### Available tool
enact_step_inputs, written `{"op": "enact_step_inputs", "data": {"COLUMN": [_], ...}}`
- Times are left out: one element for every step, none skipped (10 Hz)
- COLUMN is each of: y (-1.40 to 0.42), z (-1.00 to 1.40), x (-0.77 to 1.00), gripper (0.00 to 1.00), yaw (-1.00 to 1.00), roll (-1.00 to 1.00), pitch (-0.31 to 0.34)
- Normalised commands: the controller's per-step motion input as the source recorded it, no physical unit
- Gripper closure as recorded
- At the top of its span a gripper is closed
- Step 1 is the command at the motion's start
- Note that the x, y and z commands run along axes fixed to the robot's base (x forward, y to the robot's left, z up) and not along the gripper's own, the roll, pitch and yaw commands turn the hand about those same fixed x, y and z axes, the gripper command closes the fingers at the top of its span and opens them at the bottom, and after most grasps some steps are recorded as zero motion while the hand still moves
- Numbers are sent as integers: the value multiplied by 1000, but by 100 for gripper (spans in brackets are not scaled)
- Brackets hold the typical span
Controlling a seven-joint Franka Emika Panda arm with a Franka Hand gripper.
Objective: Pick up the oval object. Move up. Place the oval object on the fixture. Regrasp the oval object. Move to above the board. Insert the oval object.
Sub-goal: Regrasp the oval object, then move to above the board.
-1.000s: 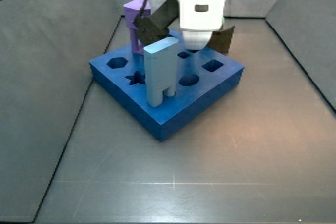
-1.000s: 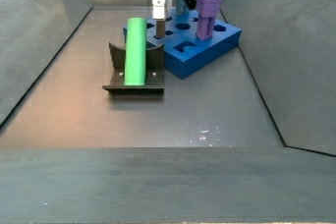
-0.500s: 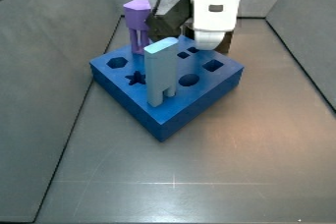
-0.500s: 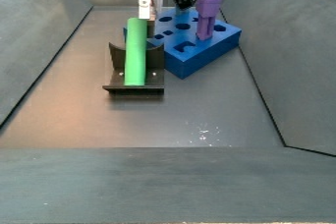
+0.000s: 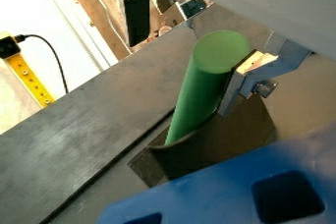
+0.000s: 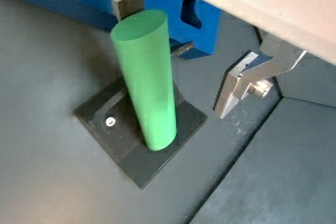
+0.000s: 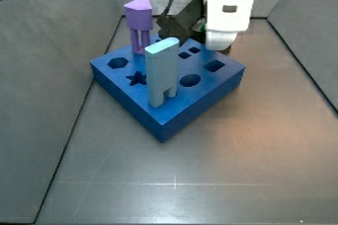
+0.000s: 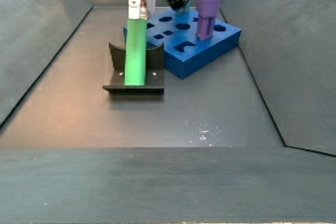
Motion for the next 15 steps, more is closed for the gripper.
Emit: {"op": "enact_step_inputs", "data": {"y": [0,18,17,4,-5,-8,-17,-33,-36,-34,-37,-35,-44,-48,-47], "z": [0,1000,1000,1000,1000,1000,1000,967,744,450,304,76,53,51,28], "x": [0,597,595,579,567,565,567,561,459,343,289,202,168,151,136], "gripper": [100,100,100,100,100,100,100,100,100,100,100,100,100,100,100], "yaw": [0,-96,-96,-56,27,86,132,183,212,237,243,249,247,237,224], "roll": [0,335,330,284,204,143,94,50,29,11,8,24,30,27,26], "pitch": [0,238,249,293,299,299,294,281,265,232,213,180,165,155,152]}}
